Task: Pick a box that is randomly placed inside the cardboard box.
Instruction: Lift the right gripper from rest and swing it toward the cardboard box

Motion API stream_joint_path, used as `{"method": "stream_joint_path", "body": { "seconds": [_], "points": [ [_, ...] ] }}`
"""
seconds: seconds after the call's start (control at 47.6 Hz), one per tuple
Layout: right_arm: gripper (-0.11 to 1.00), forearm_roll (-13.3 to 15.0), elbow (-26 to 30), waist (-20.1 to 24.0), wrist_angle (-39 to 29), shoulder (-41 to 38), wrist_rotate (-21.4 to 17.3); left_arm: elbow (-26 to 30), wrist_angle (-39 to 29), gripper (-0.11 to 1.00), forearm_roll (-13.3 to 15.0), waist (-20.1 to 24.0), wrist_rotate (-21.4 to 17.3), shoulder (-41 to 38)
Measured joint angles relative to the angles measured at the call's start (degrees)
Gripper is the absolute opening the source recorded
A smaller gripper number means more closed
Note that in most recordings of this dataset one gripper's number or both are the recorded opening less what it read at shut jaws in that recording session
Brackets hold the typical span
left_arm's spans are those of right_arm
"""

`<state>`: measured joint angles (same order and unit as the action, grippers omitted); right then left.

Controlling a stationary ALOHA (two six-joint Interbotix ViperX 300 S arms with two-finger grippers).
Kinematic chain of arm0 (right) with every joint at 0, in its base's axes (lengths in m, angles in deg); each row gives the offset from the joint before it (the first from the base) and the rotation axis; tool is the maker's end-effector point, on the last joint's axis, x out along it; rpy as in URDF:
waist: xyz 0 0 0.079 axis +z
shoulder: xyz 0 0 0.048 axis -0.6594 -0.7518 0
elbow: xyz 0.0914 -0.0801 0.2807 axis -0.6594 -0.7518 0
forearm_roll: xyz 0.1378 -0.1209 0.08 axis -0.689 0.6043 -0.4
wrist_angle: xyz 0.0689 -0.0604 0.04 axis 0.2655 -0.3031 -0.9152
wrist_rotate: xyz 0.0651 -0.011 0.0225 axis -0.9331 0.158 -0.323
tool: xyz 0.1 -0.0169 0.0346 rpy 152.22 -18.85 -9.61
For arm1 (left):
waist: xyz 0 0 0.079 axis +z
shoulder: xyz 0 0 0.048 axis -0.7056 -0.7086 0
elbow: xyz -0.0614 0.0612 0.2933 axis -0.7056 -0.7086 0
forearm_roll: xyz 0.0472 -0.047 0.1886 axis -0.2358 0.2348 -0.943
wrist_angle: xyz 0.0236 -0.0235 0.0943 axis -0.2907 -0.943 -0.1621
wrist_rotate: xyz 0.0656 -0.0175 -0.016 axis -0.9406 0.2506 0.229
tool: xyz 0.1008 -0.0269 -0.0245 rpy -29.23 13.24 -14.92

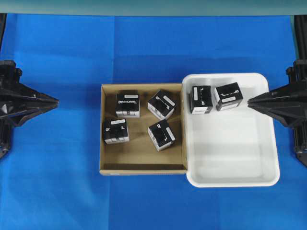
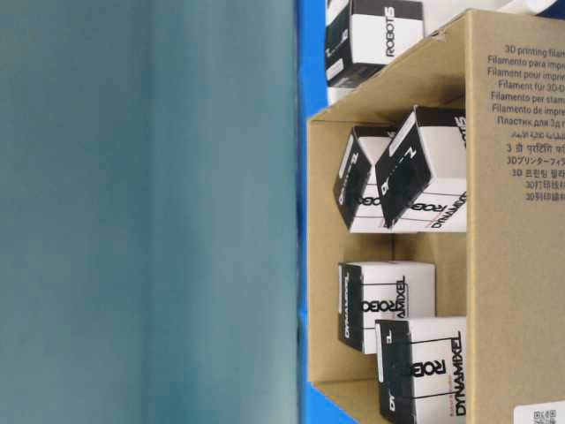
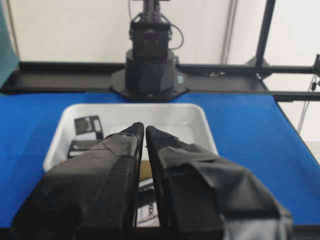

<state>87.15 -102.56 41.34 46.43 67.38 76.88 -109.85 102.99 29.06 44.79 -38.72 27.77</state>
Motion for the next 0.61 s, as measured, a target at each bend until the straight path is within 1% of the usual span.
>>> {"method": "stream_joint_path", "body": {
  "seconds": [0.042, 0.126, 0.21, 0.294, 0.399, 0.525, 0.609],
  "points": [
    [0.13, -0.2, 0.2, 0.0, -0.1, -0.1, -0.3, 0.0, -0.5, 0.12, -0.2, 0.0, 0.2, -0.1],
    [0.05, -1.1, 1.1, -0.1, -1.1, -0.2, -1.5, 0.3, -4.5, 0.0, -0.4, 0.2, 0.6, -0.2],
    [0.02, -1.9, 2.5, -0.2, -3.9, -0.8, -3.2, 0.9, -8.5, -0.06, -0.6, 0.2, 0.6, 0.1],
    [0.02, -2.2, 4.6, -0.3, -8.5, -2.2, -5.1, 1.9, -12.4, -0.07, -0.6, 0.4, 0.6, 0.8],
    [0.02, -2.3, 8.0, -0.4, -16.0, -4.8, -7.4, 3.3, -17.3, -0.07, -0.6, 0.7, 0.6, 1.5],
    [0.02, -2.4, 12.7, -0.6, -23.9, -9.6, -10.0, 4.7, -23.4, -0.07, -0.6, 0.8, 0.5, 1.8],
    [0.02, -2.3, 16.3, -0.9, -28.6, -13.4, -11.5, 5.3, -26.2, -0.07, -0.6, 0.8, 0.6, 1.8]
  ]
}}
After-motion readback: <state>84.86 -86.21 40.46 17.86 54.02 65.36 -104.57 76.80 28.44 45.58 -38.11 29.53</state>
